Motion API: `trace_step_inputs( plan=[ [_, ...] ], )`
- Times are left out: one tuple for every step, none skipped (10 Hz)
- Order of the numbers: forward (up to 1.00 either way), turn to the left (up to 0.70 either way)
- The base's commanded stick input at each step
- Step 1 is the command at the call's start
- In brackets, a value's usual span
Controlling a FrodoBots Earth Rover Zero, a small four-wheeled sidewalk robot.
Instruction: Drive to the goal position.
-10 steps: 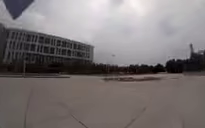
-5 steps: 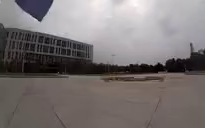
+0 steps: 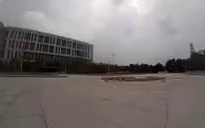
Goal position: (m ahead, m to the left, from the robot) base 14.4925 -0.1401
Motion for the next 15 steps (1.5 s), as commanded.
trace_step_inputs(
  plan=[
    [0.70,0.00],
    [0.70,0.00],
    [0.70,0.00],
    [0.70,0.00],
    [0.70,0.00],
    [0.70,0.00],
    [0.70,0.00],
    [0.70,0.00],
    [0.70,0.00],
    [0.70,0.00],
    [0.70,0.00],
    [0.70,0.00],
    [0.70,0.00],
    [0.70,0.00],
    [0.70,0.00]
  ],
)
